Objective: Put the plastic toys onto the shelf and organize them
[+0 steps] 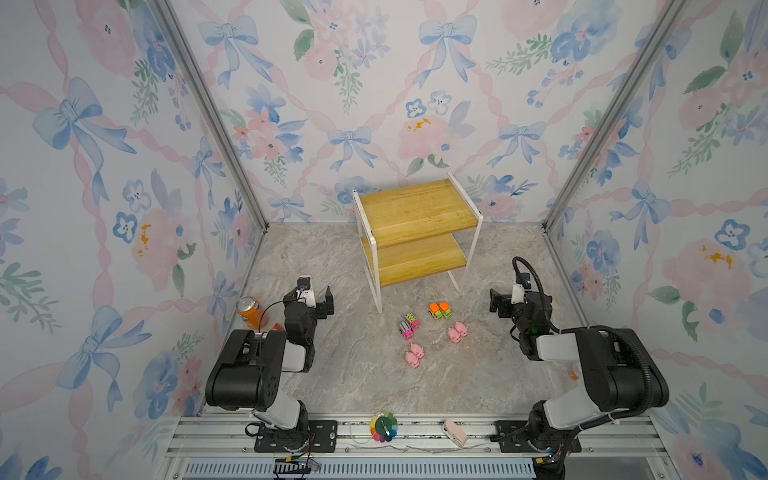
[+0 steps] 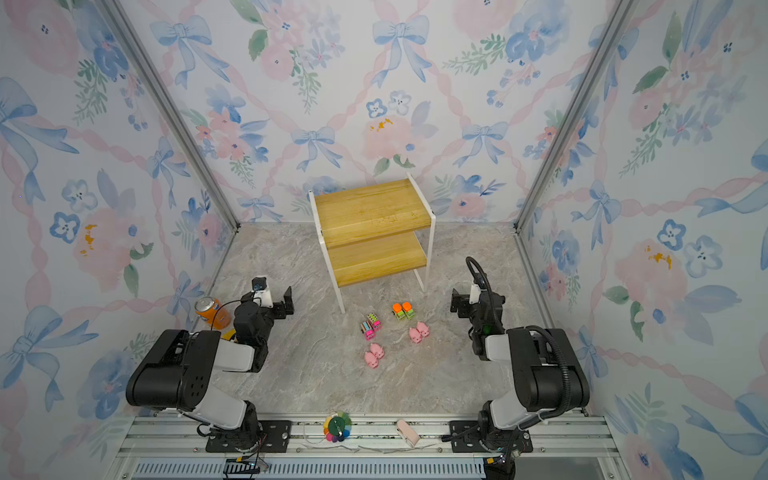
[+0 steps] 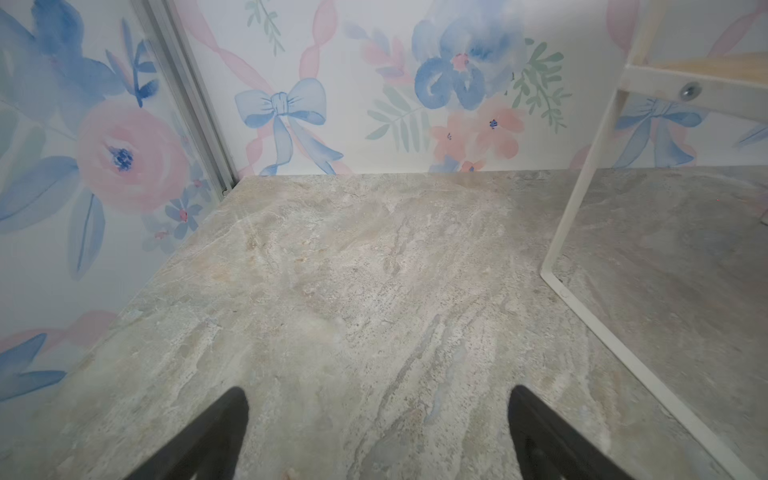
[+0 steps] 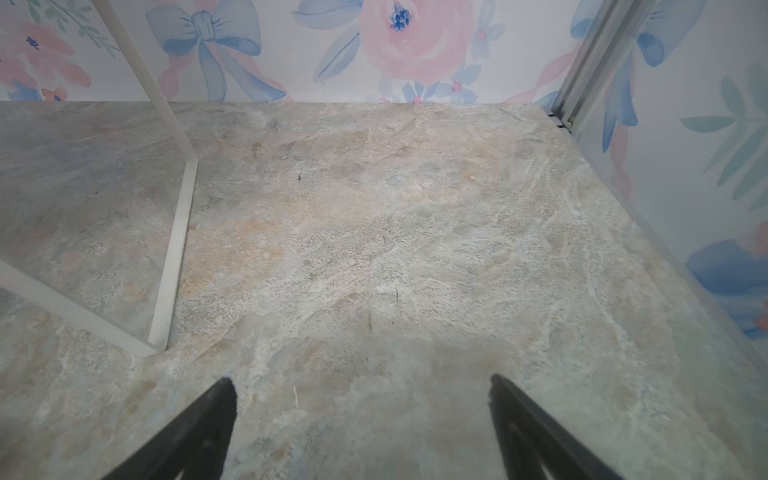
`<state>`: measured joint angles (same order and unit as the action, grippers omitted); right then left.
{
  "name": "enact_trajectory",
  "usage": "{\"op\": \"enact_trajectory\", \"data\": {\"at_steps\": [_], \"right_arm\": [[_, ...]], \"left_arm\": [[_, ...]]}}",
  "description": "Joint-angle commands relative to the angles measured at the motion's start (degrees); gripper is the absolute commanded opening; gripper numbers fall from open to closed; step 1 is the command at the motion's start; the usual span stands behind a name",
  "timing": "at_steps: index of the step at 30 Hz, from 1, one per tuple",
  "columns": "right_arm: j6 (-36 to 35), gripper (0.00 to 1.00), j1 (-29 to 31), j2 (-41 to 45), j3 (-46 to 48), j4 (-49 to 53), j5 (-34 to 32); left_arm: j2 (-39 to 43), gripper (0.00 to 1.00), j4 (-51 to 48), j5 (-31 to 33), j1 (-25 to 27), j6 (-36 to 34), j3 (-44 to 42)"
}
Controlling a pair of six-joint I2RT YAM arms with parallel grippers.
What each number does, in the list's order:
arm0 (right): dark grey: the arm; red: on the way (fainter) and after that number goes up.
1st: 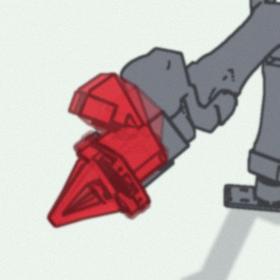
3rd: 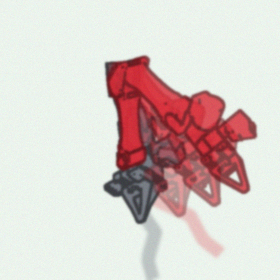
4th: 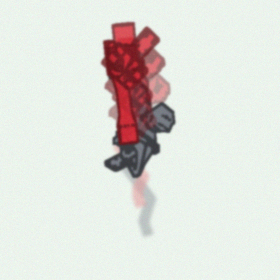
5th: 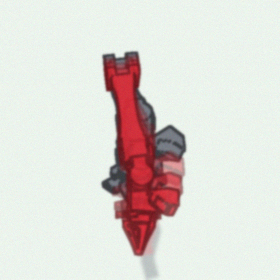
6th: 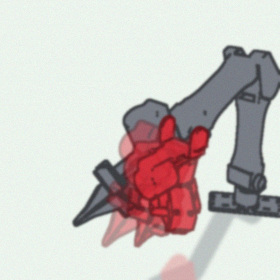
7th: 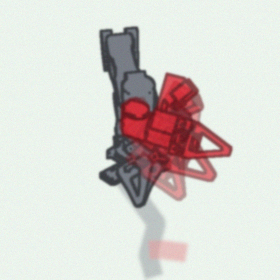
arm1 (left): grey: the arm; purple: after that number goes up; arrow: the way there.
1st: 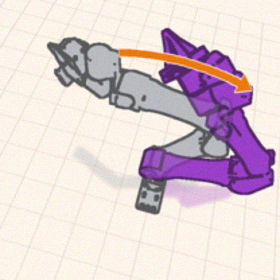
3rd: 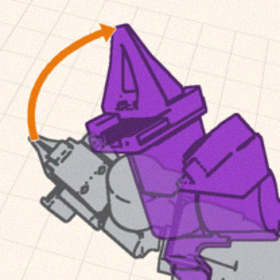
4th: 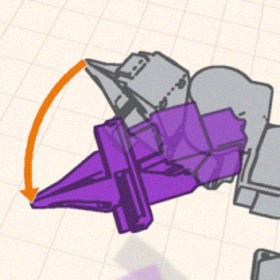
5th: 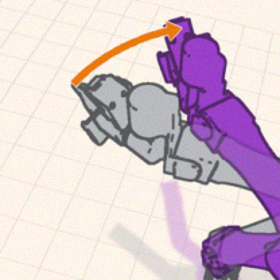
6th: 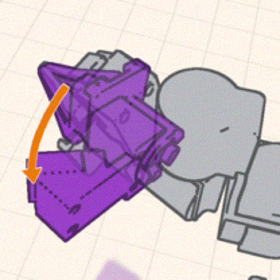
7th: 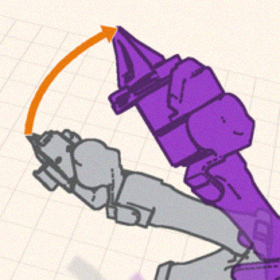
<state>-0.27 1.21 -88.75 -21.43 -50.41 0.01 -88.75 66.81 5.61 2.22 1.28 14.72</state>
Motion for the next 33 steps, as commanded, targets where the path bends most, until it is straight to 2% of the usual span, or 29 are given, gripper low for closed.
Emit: {"op": "enact_trajectory", "data": {"at_steps": [1, 18, 21, 25, 27, 29, 32, 33], "right_arm": [[0.3, 0.97, -0.2, 0.0, -1.2, -1.2, 0.6], [0.3, 0.97, -0.2, 0.0, -1.2, -1.4, 0.6], [0.3, 0.97, -0.1, 0.0, -1.2, -1.4, 0.6], [0.7, 1.0, -0.7, 0.1, -1.0, -1.7, 1.4], [1.0, 0.95, -1.3, 1.2, -0.2, -2.9, 3.8], [0.7, 0.94, -1.5, 6.5, -1.1, 3.9, 5.6], [-1.2, 0.9, -1.5, 14.0, -8.6, 26.8, 9.7], [-1.7, 0.89, -1.5, 15.0, -10.5, 31.8, 10.9]], "left_arm": [[-0.7, 0.98, 1.3, -1.2, -0.3, -0.3, -0.5], [-0.6, 0.98, 1.3, -2.1, -0.2, -0.7, -0.7], [-0.4, 0.98, 1.3, -4.9, -0.9, -0.6, -0.9], [-0.1, 0.98, 1.3, -3.8, -0.6, -1.1, -0.6], [1.8, 0.98, -0.6, -2.0, 0.2, -1.5, -0.2], [6.1, 0.98, -5.5, -0.2, 1.6, -2.5, 0.6], [14.1, 0.98, -16.1, 2.1, 5.4, -3.9, 3.2], [17.1, 0.98, -20.2, 0.4, 6.3, -2.9, 4.1]]}}
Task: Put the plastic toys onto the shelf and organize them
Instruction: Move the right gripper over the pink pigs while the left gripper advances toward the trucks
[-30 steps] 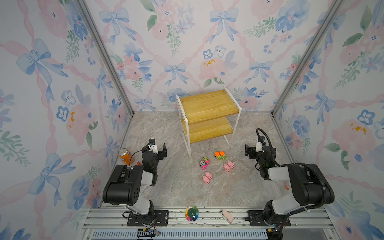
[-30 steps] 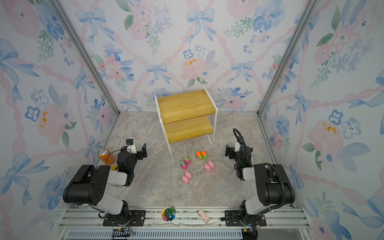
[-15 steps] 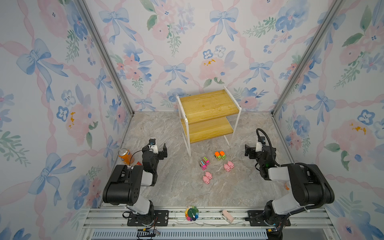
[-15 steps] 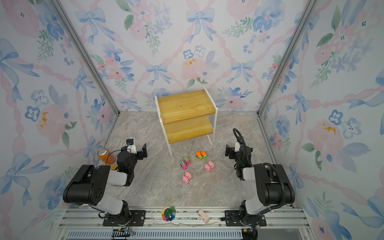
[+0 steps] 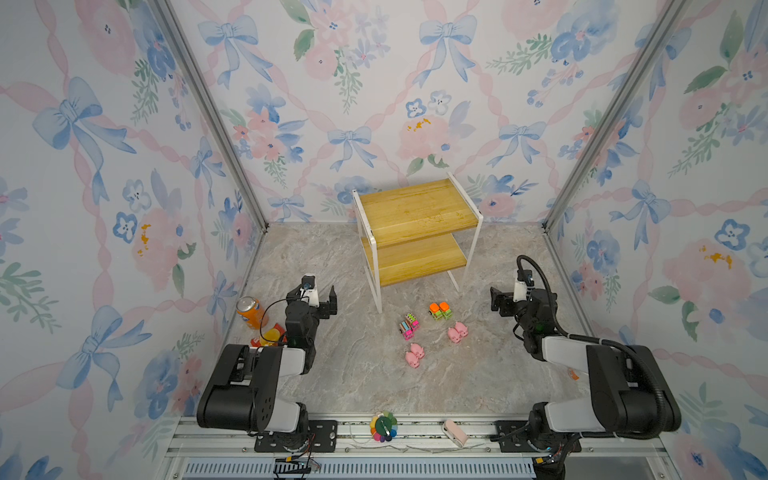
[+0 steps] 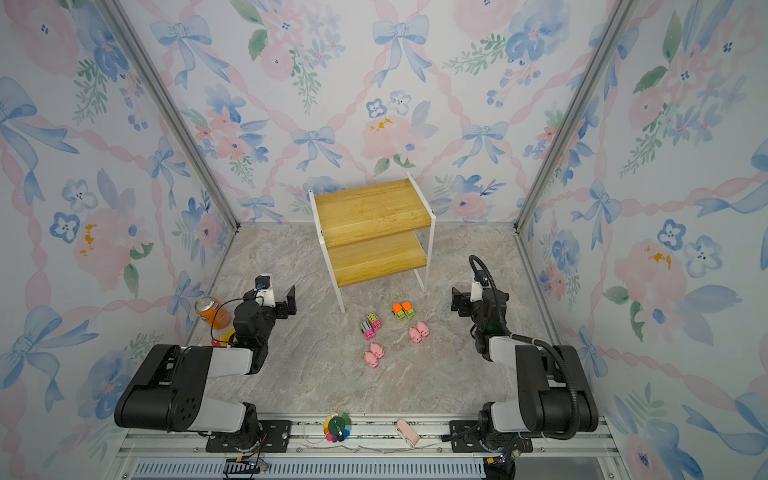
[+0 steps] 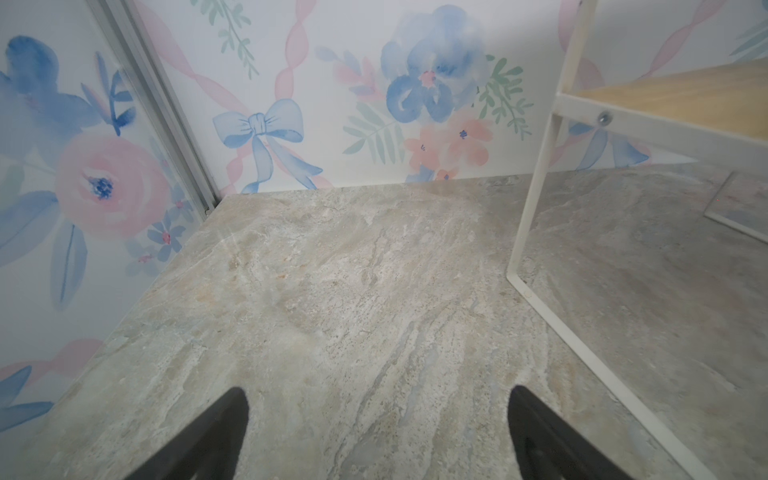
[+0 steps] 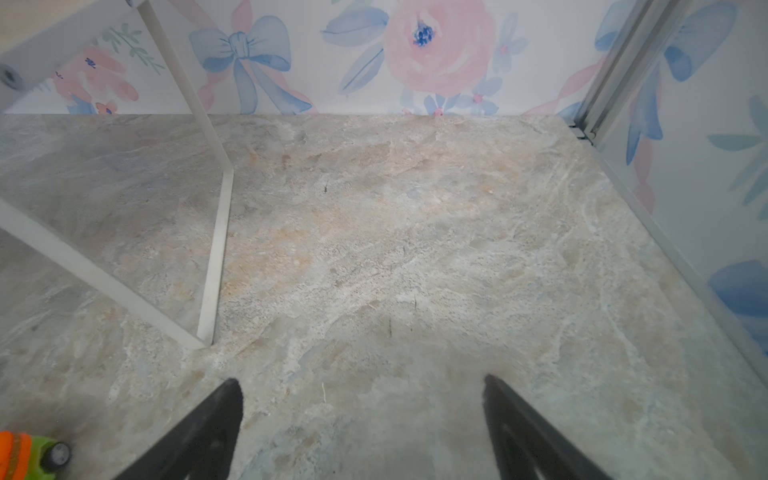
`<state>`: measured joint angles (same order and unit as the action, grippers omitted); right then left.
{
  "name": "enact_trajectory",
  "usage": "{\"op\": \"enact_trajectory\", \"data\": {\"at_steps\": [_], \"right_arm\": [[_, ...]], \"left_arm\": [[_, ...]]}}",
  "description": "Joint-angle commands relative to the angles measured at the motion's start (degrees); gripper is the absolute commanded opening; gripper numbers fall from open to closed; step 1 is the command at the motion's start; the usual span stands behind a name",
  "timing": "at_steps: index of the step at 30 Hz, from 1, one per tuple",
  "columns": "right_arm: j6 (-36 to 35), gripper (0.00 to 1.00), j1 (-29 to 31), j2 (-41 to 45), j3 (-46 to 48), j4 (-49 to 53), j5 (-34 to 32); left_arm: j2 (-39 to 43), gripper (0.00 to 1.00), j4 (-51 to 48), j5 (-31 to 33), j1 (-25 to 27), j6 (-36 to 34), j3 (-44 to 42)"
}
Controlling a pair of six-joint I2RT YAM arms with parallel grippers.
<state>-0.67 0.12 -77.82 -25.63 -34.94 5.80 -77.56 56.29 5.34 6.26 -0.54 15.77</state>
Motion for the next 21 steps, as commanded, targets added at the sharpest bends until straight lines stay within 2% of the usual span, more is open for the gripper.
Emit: {"op": "enact_trajectory", "data": {"at_steps": [1, 3, 6, 9, 12, 15, 18, 21], "right_arm": [[-1.2, 0.88, -0.3, 4.9, -7.8, 20.1, 6.9], [-0.6, 0.88, -0.1, 6.4, -9.3, 24.8, 9.6], [1.1, 0.88, 0.3, 7.3, -11.4, 32.1, 14.3], [3.7, 0.88, 1.8, 6.9, -12.7, 38.3, 18.1], [7.7, 0.88, 6.2, 5.1, -14.6, 44.1, 15.5], [8.4, 0.89, 13.4, 3.5, -16.8, 49.8, 9.5], [10.2, 0.86, 18.0, 2.9, -16.5, 50.1, 5.2], [11.8, 0.81, 19.6, 3.3, -14.7, 49.0, 1.3]], "left_arm": [[8.9, 0.98, -13.3, -1.5, 3.4, 1.5, 4.0], [13.3, 0.98, -17.9, -4.1, 6.0, 5.2, 4.8], [18.4, 0.98, -18.8, -0.3, 11.9, 7.2, 2.6], [21.6, 0.98, -19.0, 2.6, 15.5, 11.1, -0.3], [21.6, 0.98, -19.2, 4.0, 17.9, 13.9, -2.4], [19.1, 0.98, -19.8, 4.2, 19.8, 15.4, -2.6], [15.8, 0.98, -19.9, 4.5, 21.4, 15.9, -2.3], [12.8, 0.98, -19.8, 4.6, 22.6, 16.9, -1.4]]}}
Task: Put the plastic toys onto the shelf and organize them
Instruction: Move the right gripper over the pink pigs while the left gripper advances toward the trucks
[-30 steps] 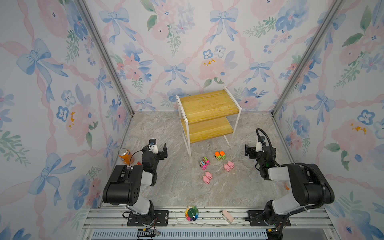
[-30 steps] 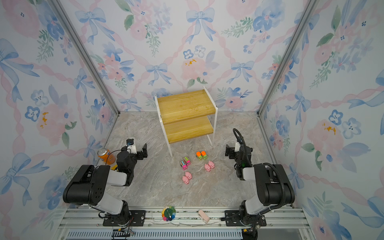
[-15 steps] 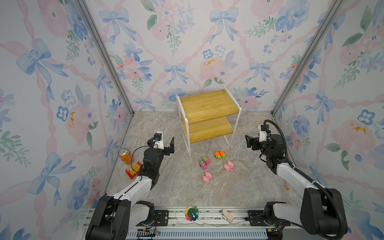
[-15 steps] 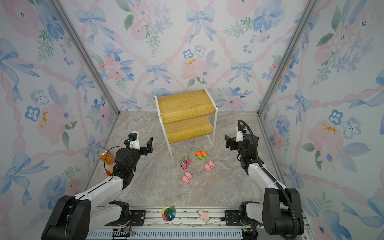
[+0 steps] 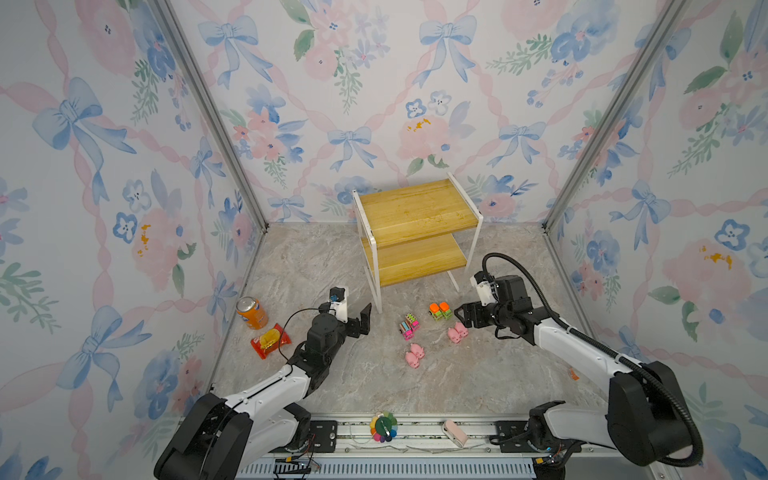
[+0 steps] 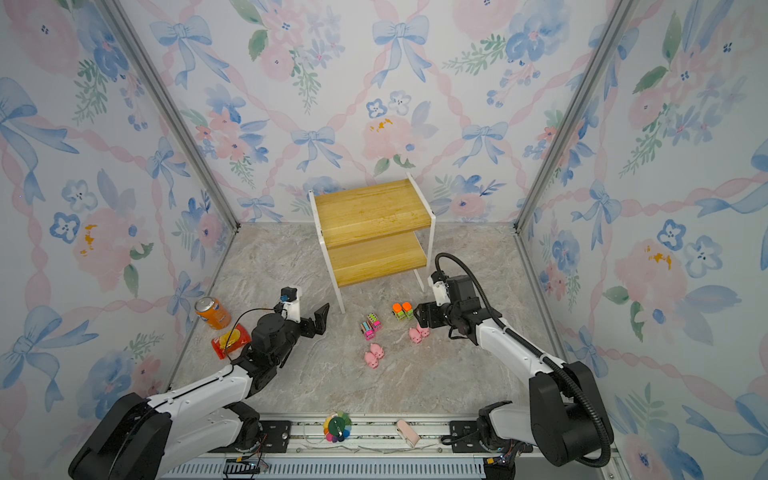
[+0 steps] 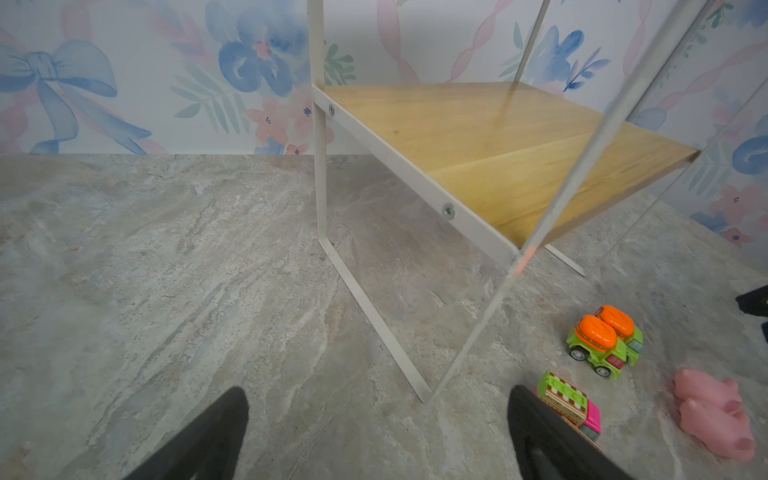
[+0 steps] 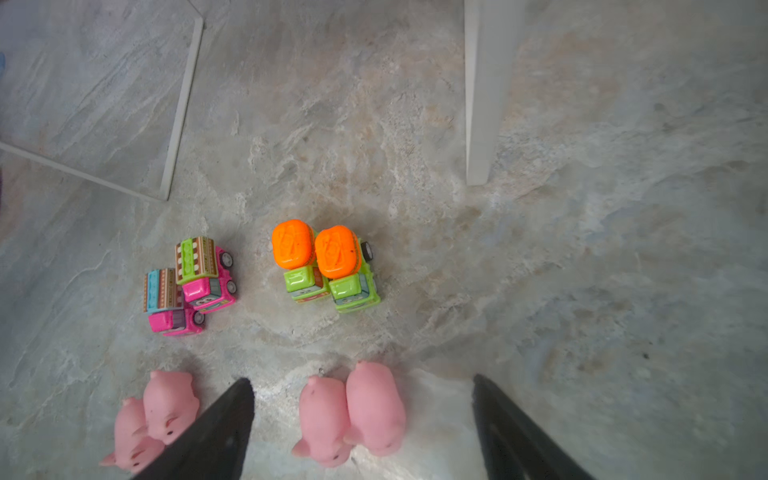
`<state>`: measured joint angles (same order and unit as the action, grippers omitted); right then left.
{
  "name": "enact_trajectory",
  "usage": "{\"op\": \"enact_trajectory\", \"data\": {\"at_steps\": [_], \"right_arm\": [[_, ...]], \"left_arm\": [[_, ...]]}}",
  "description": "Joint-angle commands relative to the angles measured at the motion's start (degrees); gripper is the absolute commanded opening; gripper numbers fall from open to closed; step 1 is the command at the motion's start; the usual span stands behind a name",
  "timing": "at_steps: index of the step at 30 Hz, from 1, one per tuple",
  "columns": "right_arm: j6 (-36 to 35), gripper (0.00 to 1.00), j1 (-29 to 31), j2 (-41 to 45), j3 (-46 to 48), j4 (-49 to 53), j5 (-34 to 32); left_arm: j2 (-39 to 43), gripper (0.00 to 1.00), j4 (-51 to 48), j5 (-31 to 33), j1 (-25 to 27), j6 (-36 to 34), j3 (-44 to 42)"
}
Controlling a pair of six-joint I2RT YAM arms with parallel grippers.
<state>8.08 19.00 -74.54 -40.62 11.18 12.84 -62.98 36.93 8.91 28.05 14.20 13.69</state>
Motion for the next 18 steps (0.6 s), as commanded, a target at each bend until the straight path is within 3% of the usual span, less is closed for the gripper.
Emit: {"op": "enact_trajectory", "data": {"at_steps": [1, 8, 18], "right_arm": [[3.7, 0.79, 0.8, 0.6, 1.5, 2.1, -6.2], [9.0, 0.75, 1.3, 6.7, 8.2, -1.0, -8.0], [11.6, 0.74, 4.3, 5.0, 8.8, 2.1, -14.9]], "left_arm": [[-2.8, 0.98, -0.5, 1.0, 1.2, 2.4, 1.0], [-8.3, 0.98, -0.6, -0.7, 3.3, 2.0, 3.3], [-8.7, 0.98, -0.6, 0.6, 5.0, 1.7, 3.0]]}}
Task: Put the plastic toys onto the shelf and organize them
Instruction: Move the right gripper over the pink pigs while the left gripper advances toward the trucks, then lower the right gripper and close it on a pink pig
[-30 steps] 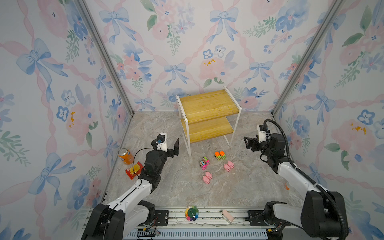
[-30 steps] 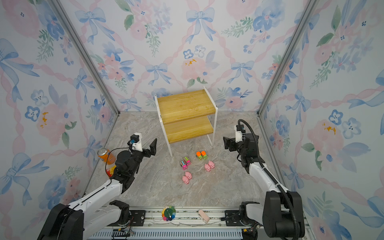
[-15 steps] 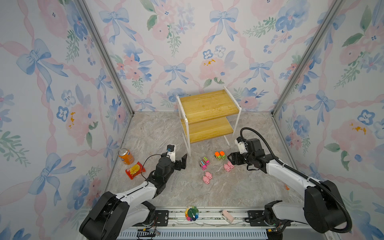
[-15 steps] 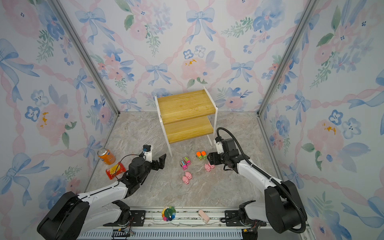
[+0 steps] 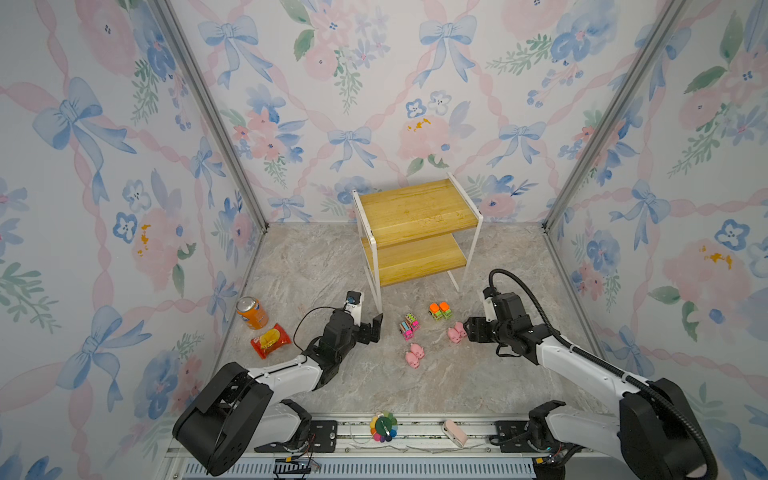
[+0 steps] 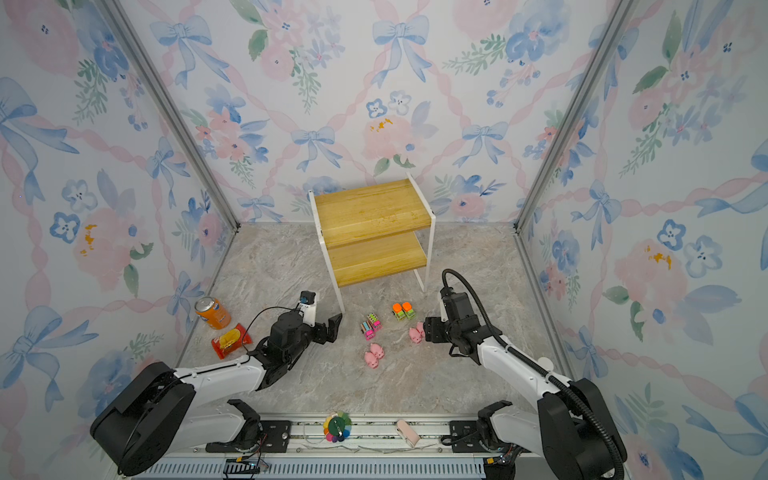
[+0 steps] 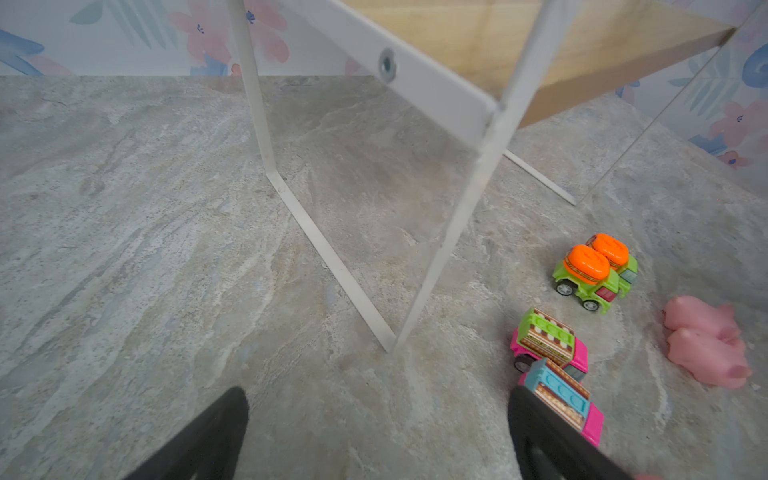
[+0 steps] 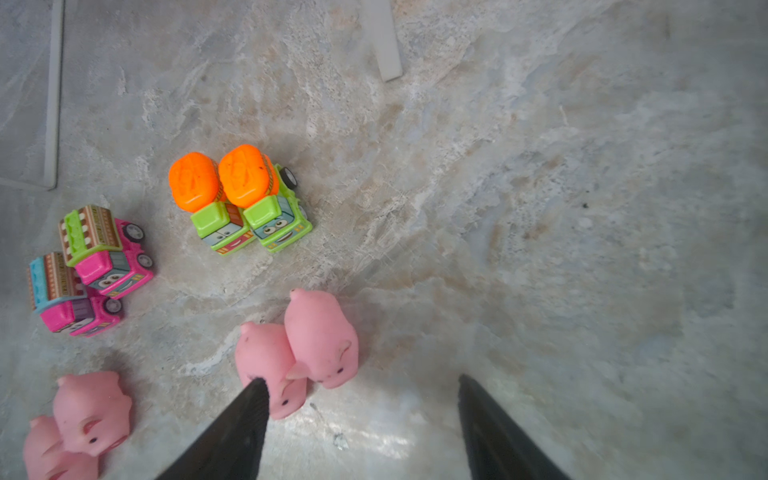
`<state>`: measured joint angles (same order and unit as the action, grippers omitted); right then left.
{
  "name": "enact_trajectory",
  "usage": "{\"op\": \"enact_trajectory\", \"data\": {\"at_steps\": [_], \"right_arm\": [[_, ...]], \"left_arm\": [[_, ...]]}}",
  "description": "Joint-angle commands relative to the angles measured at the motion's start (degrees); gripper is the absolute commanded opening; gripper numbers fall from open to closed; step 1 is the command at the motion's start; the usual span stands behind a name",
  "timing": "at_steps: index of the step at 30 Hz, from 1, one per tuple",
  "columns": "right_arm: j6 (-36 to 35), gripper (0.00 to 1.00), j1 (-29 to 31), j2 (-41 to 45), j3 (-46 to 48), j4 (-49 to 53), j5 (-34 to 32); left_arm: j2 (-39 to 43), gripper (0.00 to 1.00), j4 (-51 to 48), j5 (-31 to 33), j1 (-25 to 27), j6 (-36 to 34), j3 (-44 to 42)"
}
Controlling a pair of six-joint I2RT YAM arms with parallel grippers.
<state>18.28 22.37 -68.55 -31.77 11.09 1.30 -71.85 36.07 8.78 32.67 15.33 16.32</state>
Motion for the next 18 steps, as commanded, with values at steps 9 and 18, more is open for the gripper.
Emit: {"op": "enact_trajectory", "data": {"at_steps": [9, 18], "right_arm": [[1.3, 0.72, 7.5, -9.1, -6.1, 8.3, -9.6], [1.1, 0.72, 11.8, -15.9, -10.3, 9.7, -14.3]], "left_arm": [[4.0, 0.98, -1.5, 2.0, 0.4, 0.4, -1.7], [5.3, 0.98, -3.8, 3.2, 0.4, -0.7, -1.7]]}}
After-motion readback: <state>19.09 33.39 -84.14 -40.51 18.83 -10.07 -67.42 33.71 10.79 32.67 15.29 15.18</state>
